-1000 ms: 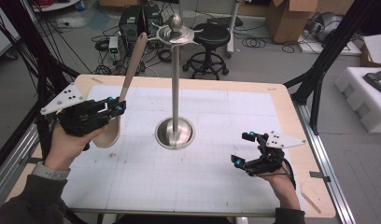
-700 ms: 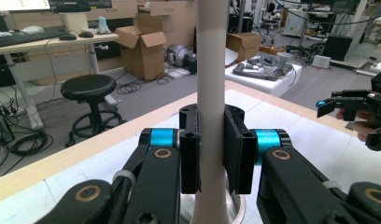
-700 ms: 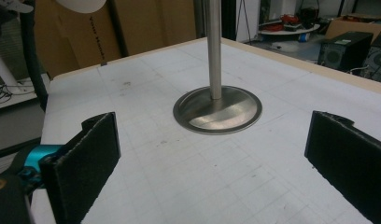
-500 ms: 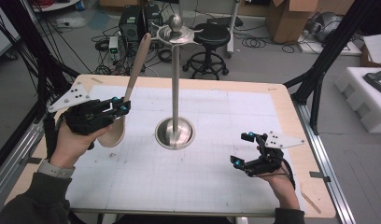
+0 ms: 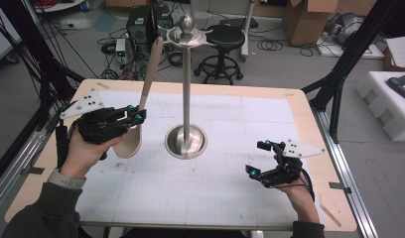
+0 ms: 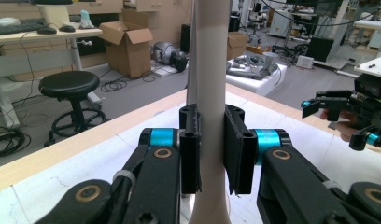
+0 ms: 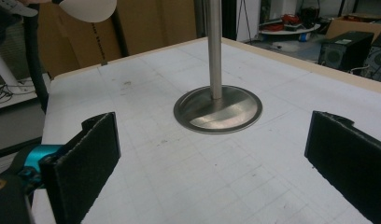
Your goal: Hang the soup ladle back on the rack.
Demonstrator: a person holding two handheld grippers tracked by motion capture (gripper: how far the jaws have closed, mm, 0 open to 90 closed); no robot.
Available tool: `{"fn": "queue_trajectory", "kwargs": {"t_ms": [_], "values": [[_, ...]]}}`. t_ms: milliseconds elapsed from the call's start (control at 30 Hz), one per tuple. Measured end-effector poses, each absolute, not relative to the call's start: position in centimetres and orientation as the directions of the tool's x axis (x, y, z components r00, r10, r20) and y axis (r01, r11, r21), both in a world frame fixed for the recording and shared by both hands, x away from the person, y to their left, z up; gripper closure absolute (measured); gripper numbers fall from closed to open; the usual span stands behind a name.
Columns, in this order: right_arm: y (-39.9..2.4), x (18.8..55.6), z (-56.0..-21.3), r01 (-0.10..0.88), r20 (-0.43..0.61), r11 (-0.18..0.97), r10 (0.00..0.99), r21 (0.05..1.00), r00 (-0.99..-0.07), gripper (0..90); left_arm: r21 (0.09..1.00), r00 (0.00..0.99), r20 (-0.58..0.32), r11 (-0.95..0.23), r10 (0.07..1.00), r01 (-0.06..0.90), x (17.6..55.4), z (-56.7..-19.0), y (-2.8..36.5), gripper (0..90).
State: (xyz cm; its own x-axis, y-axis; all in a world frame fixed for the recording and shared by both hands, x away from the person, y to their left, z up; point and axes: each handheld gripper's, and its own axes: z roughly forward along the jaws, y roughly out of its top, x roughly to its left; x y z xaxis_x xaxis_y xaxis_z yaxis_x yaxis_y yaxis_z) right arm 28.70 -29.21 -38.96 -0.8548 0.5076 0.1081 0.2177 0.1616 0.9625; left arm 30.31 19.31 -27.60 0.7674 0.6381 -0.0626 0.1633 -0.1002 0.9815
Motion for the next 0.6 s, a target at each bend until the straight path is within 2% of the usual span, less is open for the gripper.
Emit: {"fn": "queue_trajectory", "kwargs": {"t_ms": [600], "values": [[-29.3,28.6,-38.9,0.213,0.106,0.159,0.507,0.964,-0.855,2.3,0.975,0.759,-0.075,-0.113,0.647,0.192,31.6,-28.4,17.8,77.5]]}}
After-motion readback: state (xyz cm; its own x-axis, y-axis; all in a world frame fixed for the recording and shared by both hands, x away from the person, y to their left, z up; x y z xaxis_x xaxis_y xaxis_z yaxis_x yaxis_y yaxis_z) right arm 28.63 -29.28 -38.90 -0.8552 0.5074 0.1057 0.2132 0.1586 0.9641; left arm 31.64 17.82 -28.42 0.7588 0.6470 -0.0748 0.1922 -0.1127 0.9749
